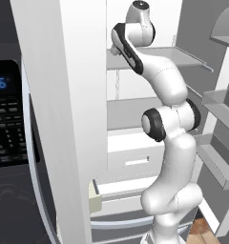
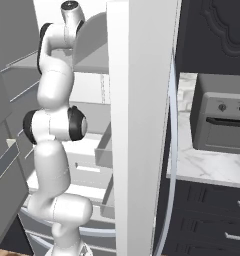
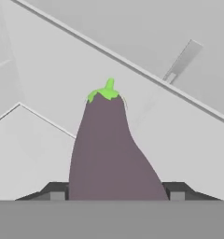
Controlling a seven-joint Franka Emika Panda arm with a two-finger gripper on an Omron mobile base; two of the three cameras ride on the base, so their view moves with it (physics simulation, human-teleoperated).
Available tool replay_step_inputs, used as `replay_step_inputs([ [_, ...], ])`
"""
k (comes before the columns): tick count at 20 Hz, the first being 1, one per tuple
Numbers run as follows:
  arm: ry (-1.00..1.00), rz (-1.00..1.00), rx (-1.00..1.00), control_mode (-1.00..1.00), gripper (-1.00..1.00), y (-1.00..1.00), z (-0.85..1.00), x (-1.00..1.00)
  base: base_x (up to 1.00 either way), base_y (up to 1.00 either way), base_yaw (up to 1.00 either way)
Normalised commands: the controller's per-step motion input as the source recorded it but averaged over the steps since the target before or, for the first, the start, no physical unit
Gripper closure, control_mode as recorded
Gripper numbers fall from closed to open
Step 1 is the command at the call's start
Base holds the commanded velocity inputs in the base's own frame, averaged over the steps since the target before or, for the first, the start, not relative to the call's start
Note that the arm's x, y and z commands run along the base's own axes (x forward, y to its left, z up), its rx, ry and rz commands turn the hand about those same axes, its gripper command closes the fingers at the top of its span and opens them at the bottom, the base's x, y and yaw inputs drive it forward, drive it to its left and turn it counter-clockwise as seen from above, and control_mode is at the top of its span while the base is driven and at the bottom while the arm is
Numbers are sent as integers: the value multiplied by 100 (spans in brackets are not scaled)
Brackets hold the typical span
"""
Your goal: Place the cold items (eggplant and bell pepper) from the fridge in one tupperware on the dining counter. Place the warm items (hot dog and kebab skewer) in the stove area in another tupperware.
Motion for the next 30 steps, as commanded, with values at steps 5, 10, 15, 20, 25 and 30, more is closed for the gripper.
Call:
replay_step_inputs([
  [5, -19, 5, 0, -100, 100, 10, -18, -60, 0, 0, 0],
  [10, -20, 5, 0, -100, 100, 9, -19, -78, 0, 0, 0],
  [15, -18, 3, 0, -100, 100, 7, -11, -90, 0, 0, 0],
  [20, -4, 0, 2, -100, 100, 0, 2, -100, 0, 0, 0],
  [25, 0, 0, 8, -100, 100, 0, 17, -100, 0, 0, 0],
  [30, 0, 0, 10, -100, 100, 0, 12, -100, 0, 0, 0],
])
